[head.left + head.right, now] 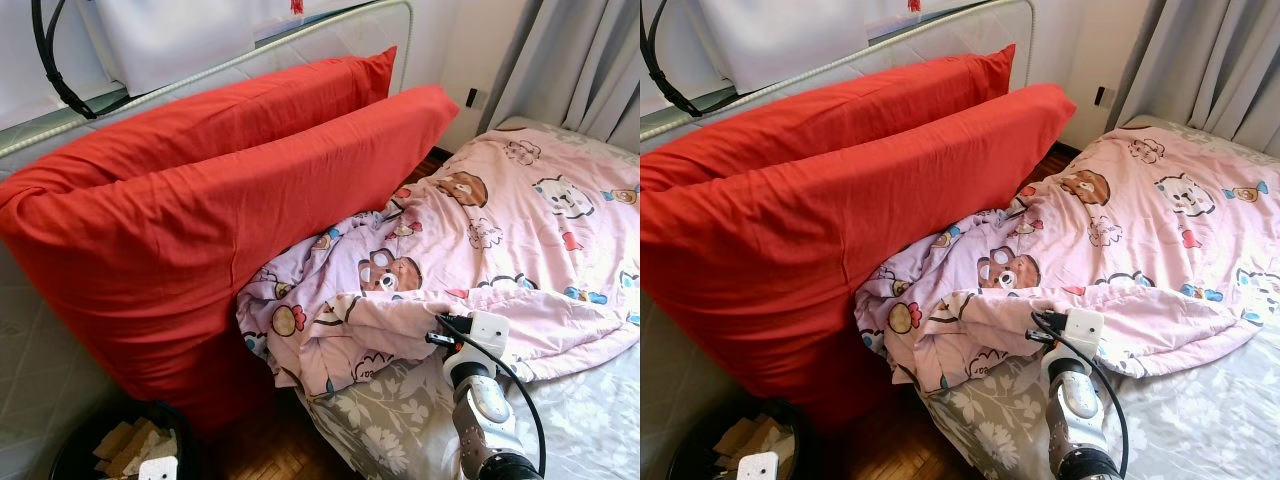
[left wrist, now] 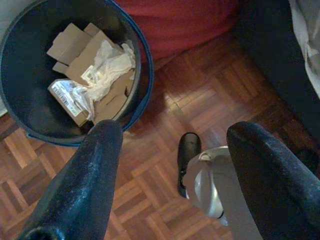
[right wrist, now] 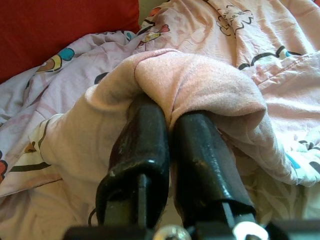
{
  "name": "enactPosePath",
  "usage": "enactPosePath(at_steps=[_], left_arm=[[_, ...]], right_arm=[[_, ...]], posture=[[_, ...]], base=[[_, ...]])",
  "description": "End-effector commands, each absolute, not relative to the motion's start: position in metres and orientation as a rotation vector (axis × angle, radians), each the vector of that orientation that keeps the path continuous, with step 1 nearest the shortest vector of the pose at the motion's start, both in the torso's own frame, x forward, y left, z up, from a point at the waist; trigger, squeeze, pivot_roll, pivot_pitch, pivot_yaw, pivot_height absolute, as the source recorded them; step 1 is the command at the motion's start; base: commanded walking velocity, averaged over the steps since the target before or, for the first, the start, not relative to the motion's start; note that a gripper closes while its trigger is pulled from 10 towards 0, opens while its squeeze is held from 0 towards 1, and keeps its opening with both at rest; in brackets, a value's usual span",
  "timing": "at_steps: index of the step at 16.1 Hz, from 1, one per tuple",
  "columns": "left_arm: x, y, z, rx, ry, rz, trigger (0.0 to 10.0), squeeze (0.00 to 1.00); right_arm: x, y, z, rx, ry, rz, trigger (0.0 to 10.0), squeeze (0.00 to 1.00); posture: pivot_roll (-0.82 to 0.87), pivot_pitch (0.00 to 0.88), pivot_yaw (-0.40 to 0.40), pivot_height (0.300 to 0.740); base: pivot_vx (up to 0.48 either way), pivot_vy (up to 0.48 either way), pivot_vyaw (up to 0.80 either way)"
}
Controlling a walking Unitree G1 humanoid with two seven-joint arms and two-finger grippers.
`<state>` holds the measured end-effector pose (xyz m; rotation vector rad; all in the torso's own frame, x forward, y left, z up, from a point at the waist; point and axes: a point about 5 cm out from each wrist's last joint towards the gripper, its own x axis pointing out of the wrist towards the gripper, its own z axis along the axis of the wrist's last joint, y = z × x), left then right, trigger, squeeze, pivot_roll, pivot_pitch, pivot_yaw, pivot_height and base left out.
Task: Clean up the room
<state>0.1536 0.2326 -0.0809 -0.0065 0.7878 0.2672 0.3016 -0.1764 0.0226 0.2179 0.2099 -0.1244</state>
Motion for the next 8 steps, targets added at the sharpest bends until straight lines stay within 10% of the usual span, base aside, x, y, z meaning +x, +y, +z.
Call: enactPosePath(at_steps=[1, 8], left_arm=[[0.1454, 0.2339, -0.0846, 0.000, 0.822, 0.265, 10.0, 0.00], [0.1453, 0.2316, -0.0852, 0.008, 0.826, 0.248, 10.0, 0.00]], right_arm=[[0.3013, -0.1753, 0.0238, 0.208, 0.202, -0.122, 10.0, 0.00], [0.3000, -0.1758, 0.0228, 0.190, 0.205, -0.129, 10.0, 0.00]], posture=[[0.06, 0.149, -0.010, 0.740], [0.06, 0.153, -0.008, 0.740]], base=[[0.000, 0.000, 0.00], [0.000, 0.000, 0.00]])
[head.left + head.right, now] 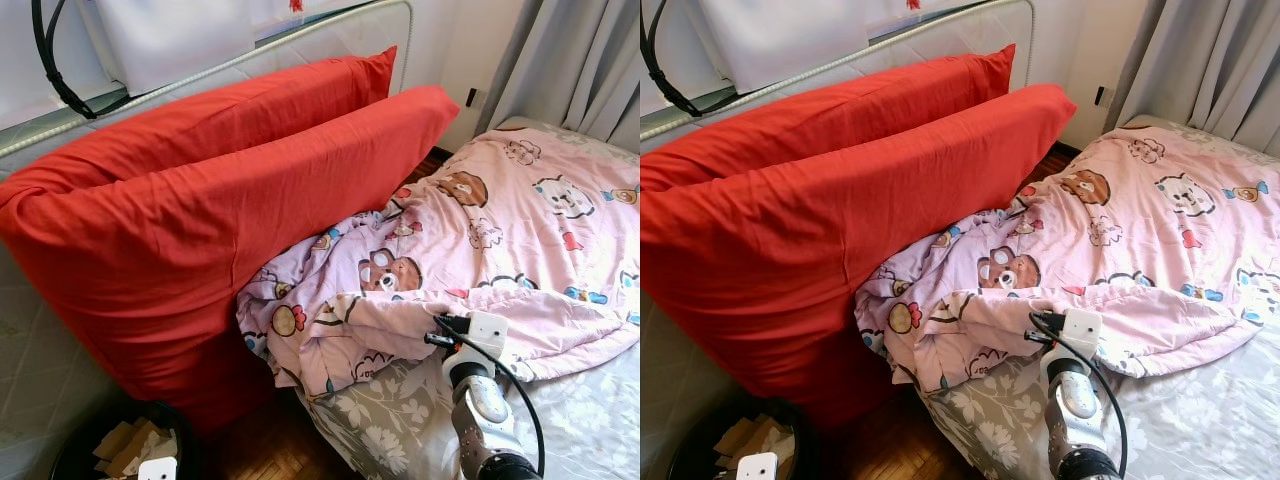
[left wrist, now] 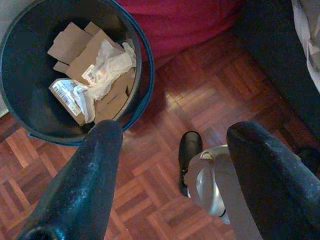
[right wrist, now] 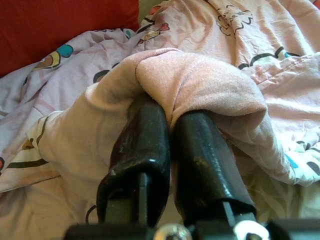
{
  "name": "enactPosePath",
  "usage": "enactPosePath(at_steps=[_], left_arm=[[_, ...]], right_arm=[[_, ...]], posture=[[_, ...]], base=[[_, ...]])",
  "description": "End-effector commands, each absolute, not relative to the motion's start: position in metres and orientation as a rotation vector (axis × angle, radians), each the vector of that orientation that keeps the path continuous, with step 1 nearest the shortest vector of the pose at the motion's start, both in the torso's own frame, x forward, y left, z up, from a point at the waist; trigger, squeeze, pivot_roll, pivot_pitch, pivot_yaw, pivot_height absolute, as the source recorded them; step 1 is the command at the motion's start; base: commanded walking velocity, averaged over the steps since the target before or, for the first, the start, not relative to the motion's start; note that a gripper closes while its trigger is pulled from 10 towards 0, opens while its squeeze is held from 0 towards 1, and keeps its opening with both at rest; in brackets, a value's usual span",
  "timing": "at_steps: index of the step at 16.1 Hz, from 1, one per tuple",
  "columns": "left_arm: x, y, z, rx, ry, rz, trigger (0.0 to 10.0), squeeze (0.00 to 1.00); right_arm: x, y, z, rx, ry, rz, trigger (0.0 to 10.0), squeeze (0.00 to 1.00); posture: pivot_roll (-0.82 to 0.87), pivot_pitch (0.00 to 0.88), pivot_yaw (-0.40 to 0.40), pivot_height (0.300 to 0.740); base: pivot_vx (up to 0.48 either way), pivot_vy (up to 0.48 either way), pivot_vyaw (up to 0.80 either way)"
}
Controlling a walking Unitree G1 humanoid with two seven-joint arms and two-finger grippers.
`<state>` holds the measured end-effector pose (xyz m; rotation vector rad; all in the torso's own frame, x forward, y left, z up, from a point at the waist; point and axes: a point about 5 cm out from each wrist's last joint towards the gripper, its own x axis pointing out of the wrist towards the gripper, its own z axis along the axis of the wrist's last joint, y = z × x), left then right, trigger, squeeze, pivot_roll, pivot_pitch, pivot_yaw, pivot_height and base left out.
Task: Clean up the room
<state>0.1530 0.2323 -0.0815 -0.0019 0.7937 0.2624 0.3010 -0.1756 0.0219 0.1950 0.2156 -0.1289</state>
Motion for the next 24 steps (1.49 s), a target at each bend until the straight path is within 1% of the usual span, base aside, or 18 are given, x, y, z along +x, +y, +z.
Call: enactPosePath(at_steps=[1, 5, 9, 15, 24], left_arm=[[0.145, 0.232, -0.085, 0.008, 0.827, 0.248, 10.0, 0.00], [0.143, 0.233, -0.086, 0.007, 0.828, 0.249, 10.0, 0.00], [0.144, 0.235, -0.085, 0.007, 0.827, 0.249, 10.0, 0.00], [0.143, 0.235, -0.086, 0.004, 0.842, 0.244, 10.0, 0.00], [0.143, 0.235, -0.086, 0.002, 0.841, 0.241, 10.0, 0.00]], right_arm=[[0.300, -0.176, 0.023, 0.189, 0.207, -0.131, 10.0, 0.00], [0.299, -0.175, 0.022, 0.183, 0.211, -0.132, 10.0, 0.00], [0.300, -0.178, 0.024, 0.169, 0.194, -0.157, 10.0, 0.00], [0.303, -0.180, 0.032, 0.158, 0.136, -0.180, 10.0, 0.00], [0.305, -0.180, 0.037, 0.148, 0.113, -0.187, 10.0, 0.00]], posture=[[0.06, 0.154, -0.008, 0.740], [0.06, 0.157, -0.006, 0.740], [0.06, 0.156, -0.004, 0.740], [0.06, 0.154, -0.003, 0.740], [0.07, 0.156, -0.004, 0.740]], base=[[0.000, 0.000, 0.00], [0.000, 0.000, 0.00], [-0.181, 0.000, 0.00], [-0.242, 0.000, 0.00], [-0.241, 0.000, 0.00]])
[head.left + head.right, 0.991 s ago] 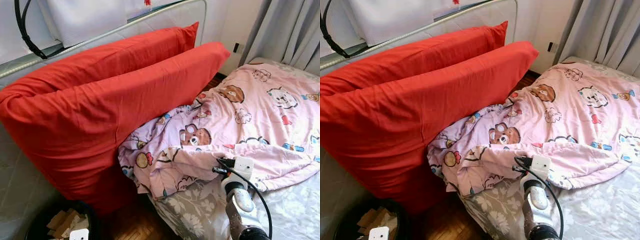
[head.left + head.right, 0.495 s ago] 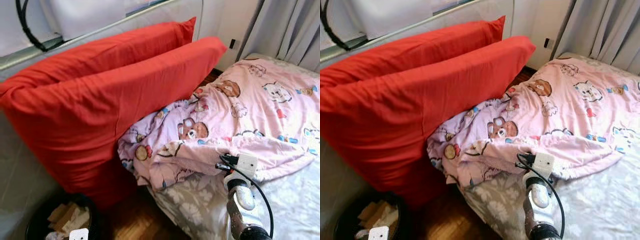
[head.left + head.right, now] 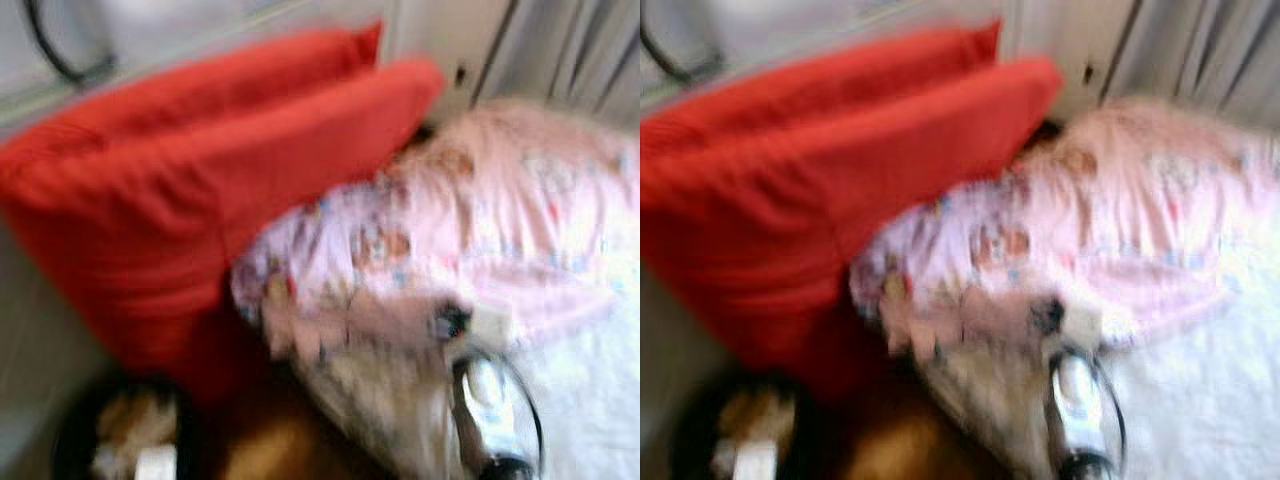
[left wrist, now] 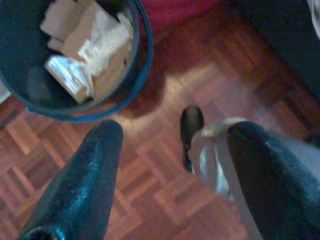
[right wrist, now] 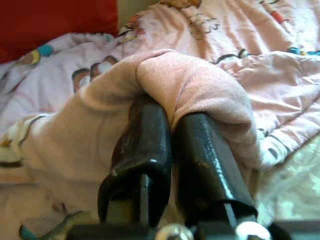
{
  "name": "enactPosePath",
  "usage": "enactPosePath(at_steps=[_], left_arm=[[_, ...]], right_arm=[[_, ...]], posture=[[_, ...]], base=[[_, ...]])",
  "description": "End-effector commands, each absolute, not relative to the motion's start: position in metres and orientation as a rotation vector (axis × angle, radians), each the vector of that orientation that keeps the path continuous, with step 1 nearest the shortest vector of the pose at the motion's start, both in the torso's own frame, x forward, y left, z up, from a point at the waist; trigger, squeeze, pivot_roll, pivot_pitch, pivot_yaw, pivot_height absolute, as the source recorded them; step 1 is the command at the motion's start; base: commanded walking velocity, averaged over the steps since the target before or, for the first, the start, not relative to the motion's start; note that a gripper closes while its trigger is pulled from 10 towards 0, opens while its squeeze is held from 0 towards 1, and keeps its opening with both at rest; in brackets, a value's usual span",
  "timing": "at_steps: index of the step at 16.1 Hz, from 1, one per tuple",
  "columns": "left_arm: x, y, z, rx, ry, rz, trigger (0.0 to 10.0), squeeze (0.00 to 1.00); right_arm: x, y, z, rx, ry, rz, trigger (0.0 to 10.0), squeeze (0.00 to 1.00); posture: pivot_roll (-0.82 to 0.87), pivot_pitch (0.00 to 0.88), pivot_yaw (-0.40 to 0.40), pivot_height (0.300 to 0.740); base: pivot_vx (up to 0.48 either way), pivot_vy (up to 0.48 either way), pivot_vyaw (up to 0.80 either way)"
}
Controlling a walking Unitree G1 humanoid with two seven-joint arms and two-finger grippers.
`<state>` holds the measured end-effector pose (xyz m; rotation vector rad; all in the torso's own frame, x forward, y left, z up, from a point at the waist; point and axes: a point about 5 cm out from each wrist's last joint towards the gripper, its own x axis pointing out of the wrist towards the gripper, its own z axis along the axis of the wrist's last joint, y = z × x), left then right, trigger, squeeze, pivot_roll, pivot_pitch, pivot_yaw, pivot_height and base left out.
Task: Clean up the room
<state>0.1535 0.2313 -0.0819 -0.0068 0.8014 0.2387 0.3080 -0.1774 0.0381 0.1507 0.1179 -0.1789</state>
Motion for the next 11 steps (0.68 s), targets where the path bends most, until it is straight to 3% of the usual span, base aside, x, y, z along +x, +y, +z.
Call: enactPosePath(at_steps=[1, 11], left_arm=[[0.1434, 0.2345, -0.0858, 0.002, 0.840, 0.241, 10.0, 0.00], [0.1424, 0.2328, -0.0859, 0.000, 0.830, 0.233, 10.0, 0.00]], right_arm=[[0.3052, -0.1795, 0.0367, 0.148, 0.114, -0.188, 10.0, 0.00], [0.3056, -0.1769, 0.0382, 0.151, 0.105, -0.188, 10.0, 0.00]], posture=[[0.07, 0.155, -0.005, 0.740], [0.07, 0.155, -0.003, 0.740]], base=[[-0.240, 0.000, 0.00], [-0.240, 0.000, 0.00]])
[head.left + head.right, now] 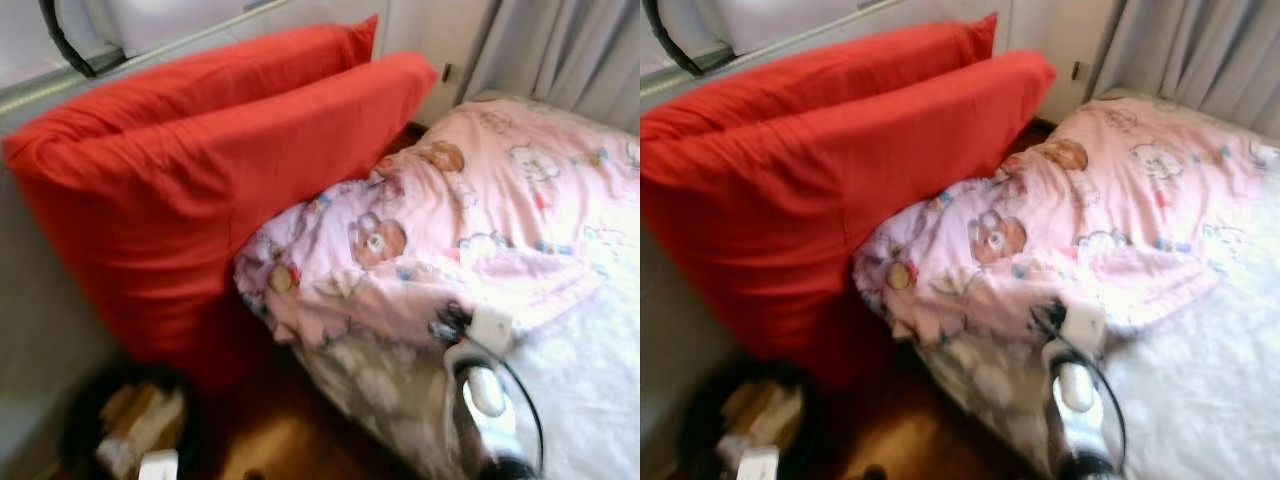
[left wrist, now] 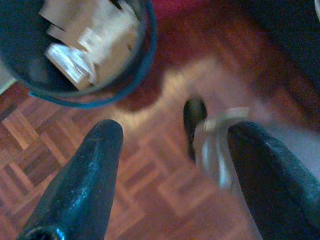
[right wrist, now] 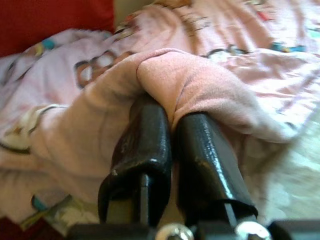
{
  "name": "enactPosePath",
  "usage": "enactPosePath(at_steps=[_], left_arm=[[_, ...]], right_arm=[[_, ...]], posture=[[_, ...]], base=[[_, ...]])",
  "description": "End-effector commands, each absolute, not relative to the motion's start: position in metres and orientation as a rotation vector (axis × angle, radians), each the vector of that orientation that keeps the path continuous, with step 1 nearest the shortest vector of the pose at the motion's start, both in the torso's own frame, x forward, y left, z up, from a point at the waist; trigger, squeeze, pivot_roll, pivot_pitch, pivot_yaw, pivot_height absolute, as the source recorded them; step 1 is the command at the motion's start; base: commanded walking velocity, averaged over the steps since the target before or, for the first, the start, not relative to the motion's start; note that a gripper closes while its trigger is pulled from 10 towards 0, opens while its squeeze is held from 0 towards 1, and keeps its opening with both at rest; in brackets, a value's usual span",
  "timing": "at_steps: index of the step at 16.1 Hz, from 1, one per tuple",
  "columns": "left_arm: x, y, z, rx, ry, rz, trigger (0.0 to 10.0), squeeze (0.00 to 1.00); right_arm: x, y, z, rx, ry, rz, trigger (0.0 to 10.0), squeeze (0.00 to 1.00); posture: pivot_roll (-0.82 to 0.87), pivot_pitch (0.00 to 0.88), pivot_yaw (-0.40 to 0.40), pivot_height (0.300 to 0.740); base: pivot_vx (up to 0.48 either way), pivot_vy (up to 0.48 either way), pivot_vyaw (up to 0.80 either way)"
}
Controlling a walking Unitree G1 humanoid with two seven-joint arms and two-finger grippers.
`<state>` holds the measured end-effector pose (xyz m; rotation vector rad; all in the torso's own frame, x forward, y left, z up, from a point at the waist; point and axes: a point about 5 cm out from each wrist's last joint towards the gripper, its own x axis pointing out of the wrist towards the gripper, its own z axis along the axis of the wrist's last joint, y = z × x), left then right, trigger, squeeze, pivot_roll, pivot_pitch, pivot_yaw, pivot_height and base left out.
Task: Clean up the room
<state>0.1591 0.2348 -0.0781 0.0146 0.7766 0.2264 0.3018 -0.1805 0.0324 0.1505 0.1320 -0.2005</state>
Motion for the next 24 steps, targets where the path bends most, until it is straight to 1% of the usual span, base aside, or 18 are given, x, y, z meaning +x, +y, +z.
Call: enactPosePath(at_steps=[1, 5, 16, 20, 24], left_arm=[[0.143, 0.232, -0.086, 0.000, 0.830, 0.232, 10.0, 0.00], [0.144, 0.232, -0.086, 0.003, 0.828, 0.230, 10.0, 0.00], [0.144, 0.231, -0.086, 0.004, 0.826, 0.220, 10.0, 0.00], [0.143, 0.229, -0.087, 0.010, 0.840, 0.198, 10.0, 0.00], [0.144, 0.227, -0.087, 0.022, 0.843, 0.184, 10.0, 0.00]], right_arm=[[0.306, -0.178, 0.038, 0.150, 0.104, -0.192, 10.0, 0.00], [0.307, -0.183, 0.041, 0.141, 0.095, -0.221, 10.0, 0.00], [0.307, -0.188, 0.044, 0.133, 0.077, -0.243, 10.0, 0.00], [0.306, -0.196, 0.045, 0.126, 0.076, -0.272, 10.0, 0.00], [0.306, -0.204, 0.046, 0.116, 0.079, -0.294, 10.0, 0.00]], posture=[[0.07, 0.155, -0.003, 0.740], [0.07, 0.156, -0.003, 0.740], [0.06, 0.139, -0.001, 0.740], [0.06, 0.135, 0.001, 0.740], [0.06, 0.146, -0.002, 0.740]], base=[[-0.244, 0.000, 0.00], [-0.240, 0.000, 0.00], [-0.220, 0.000, 0.00], [-0.248, 0.000, 0.00], [-0.063, 0.000, 0.00]])
